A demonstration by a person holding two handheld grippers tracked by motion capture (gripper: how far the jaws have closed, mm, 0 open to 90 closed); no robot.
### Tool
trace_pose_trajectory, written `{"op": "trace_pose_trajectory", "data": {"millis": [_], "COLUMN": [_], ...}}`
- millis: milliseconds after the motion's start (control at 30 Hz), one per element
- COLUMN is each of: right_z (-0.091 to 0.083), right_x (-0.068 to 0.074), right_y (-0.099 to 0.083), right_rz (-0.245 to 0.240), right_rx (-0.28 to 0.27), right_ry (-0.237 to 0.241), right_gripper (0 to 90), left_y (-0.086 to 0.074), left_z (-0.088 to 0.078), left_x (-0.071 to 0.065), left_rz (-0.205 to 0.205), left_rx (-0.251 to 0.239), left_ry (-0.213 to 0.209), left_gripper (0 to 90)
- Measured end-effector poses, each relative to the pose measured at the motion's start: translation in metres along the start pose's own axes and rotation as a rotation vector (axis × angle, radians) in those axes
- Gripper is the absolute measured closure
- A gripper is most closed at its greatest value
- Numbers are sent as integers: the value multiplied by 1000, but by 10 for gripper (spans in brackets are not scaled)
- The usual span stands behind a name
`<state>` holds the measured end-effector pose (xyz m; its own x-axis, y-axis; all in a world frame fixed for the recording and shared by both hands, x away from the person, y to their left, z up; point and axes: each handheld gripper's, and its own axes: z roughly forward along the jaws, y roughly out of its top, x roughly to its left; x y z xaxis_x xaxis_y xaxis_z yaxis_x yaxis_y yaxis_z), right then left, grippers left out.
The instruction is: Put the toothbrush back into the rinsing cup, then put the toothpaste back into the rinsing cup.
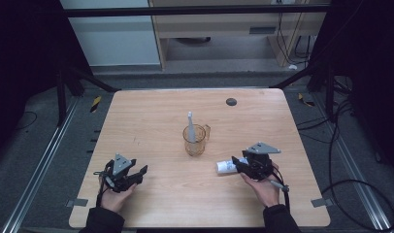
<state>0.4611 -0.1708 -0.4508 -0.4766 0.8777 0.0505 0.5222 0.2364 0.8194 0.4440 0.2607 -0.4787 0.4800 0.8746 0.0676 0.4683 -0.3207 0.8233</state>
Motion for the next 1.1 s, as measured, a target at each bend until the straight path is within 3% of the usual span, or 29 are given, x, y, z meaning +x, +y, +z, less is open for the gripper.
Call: {"op": "trace_pose_trajectory", "data": {"millis": [233,500,1100], "right_z": [22,41,54], "right_x": [7,12,9], "right_y": [11,15,11], "right_rz": [13,33,60], "right_rx": [20,50,126], "right_ry": [13,18,-7], "right_gripper": [542,596,837], "left_y": [-1,0,-1], "left_z": [2,2,5], "left_x": [3,6,4], "left_rz": [-28,-16,-1], "left_rx": [3,18,46], "left_ry": [-3,16,14], "left_gripper": [461,459,445]}}
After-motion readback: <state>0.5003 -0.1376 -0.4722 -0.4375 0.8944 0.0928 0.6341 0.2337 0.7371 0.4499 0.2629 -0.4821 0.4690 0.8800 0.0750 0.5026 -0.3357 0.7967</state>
